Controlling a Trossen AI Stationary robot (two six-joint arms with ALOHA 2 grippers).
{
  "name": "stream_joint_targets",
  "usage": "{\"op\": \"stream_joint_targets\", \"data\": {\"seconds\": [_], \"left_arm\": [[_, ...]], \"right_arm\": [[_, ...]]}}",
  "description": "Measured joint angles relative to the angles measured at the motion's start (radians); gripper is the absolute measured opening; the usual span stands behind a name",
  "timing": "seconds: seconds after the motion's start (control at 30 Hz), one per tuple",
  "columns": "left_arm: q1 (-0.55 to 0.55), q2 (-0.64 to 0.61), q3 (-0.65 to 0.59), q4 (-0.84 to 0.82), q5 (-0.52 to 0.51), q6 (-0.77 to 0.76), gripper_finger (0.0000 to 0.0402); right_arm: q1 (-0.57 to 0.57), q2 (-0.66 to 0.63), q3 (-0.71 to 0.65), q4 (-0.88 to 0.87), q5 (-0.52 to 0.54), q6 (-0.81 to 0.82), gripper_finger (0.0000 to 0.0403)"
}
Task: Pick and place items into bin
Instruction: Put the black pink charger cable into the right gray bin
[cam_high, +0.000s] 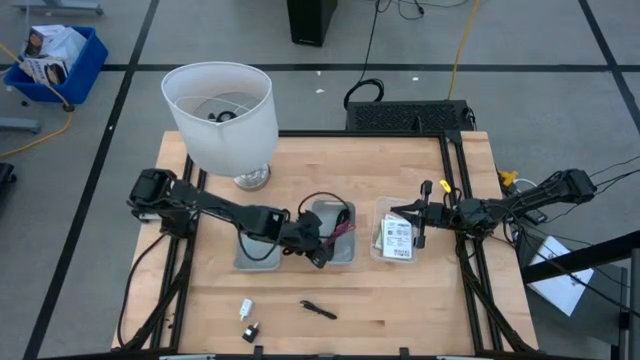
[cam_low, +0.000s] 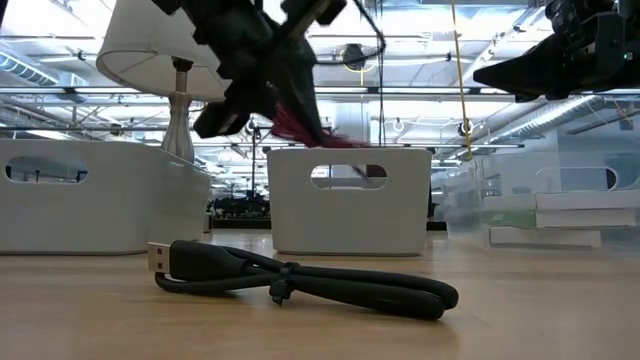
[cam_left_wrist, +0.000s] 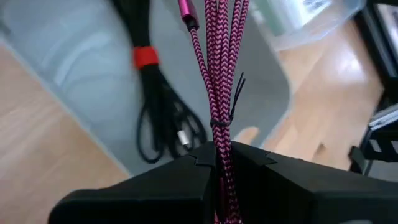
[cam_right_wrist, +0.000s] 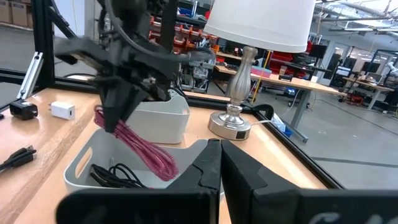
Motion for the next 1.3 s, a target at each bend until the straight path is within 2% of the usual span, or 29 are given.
{"op": "stream_joint_targets", "data": {"seconds": [0.3, 0.6, 0.8, 1.07, 1.3], "left_arm": [[0.073, -0.006, 0.000, -0.045, 0.041, 0.042, 0.0026], [0.087, -0.006, 0.000, -0.034, 0.041, 0.062, 0.0026], [0.089, -0.006, 0.000, -0.033, 0.039, 0.056, 0.0050], [0.089, -0.006, 0.000, 0.000, 0.038, 0.068, 0.0037], [0.089, -0.006, 0.000, -0.008, 0.033, 0.082, 0.0087]], "right_arm": [[0.000, 0.000, 0.000, 0.001, 0.000, 0.011, 0.0004], [0.000, 0.000, 0.000, 0.001, 0.000, 0.004, 0.0004], [0.000, 0.000, 0.000, 0.001, 0.000, 0.009, 0.0004], [0.000, 0.000, 0.000, 0.001, 0.000, 0.011, 0.0004], [0.000, 0.000, 0.000, 0.001, 0.000, 0.010, 0.0004]]}}
